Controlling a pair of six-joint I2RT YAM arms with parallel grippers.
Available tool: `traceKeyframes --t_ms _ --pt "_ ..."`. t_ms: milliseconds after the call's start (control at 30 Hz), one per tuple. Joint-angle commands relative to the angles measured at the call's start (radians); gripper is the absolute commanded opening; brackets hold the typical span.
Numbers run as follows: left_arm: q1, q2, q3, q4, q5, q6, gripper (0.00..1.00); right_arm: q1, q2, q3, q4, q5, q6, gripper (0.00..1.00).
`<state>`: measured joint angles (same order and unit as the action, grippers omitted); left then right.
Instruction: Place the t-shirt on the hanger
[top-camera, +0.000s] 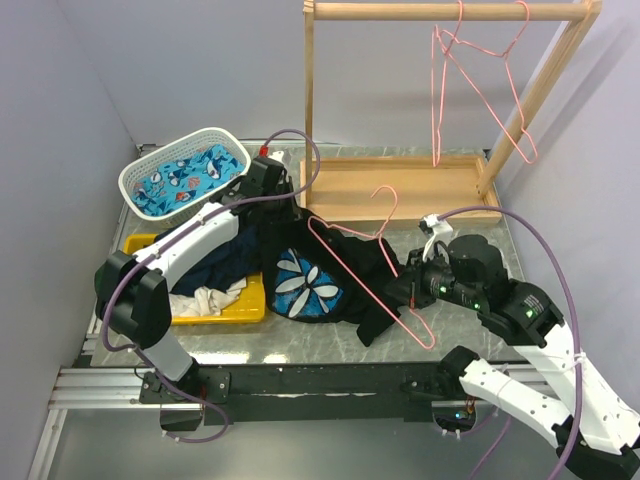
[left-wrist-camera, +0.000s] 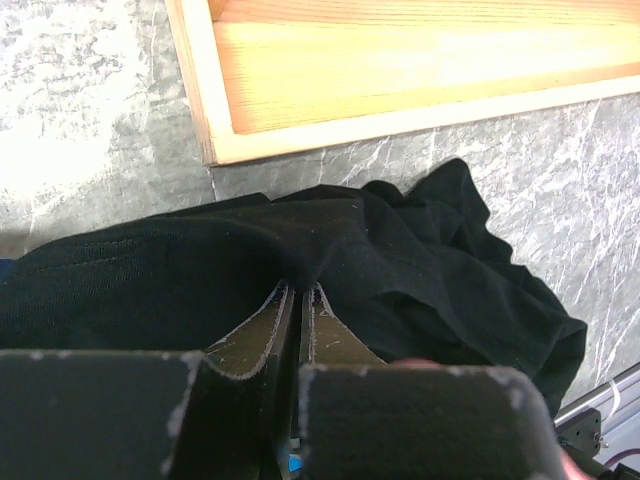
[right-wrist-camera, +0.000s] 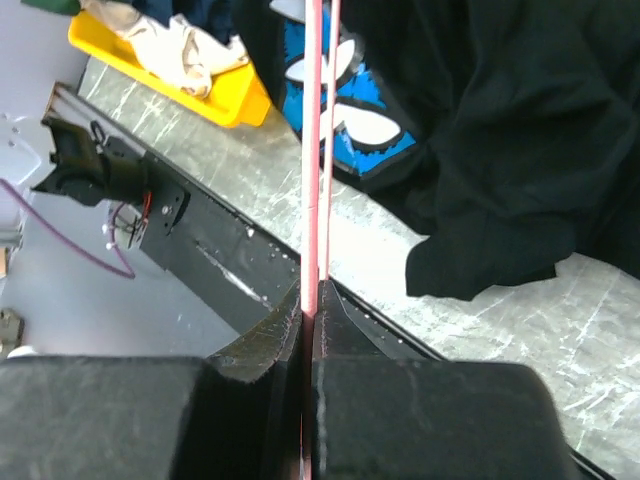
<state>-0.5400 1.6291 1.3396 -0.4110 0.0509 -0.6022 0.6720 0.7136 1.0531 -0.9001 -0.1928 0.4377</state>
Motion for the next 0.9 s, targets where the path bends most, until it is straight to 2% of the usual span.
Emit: traceKeyframes --t_ms 0,300,533,867 --pt "0.006 -0.008 0.047 -0.003 -0.016 0.024 0.01 0.012 0.001 -0.01 0.007 -0.043 -0.01 0.0" --pt "0.008 -0.057 0.017 -0.008 0.0 0.025 0.01 0.032 0.093 -0.022 0.053 0.061 -0.042 0.0" --pt "0.003 -0.097 0.0 -0.012 0.053 0.028 0.01 0.055 0.103 -0.022 0.121 0.136 -0.054 0.0" --pt "-0.014 -0.172 -0.019 -0.08 0.027 0.062 0.02 0.097 0.09 -0.025 0.202 0.086 -0.091 0.0"
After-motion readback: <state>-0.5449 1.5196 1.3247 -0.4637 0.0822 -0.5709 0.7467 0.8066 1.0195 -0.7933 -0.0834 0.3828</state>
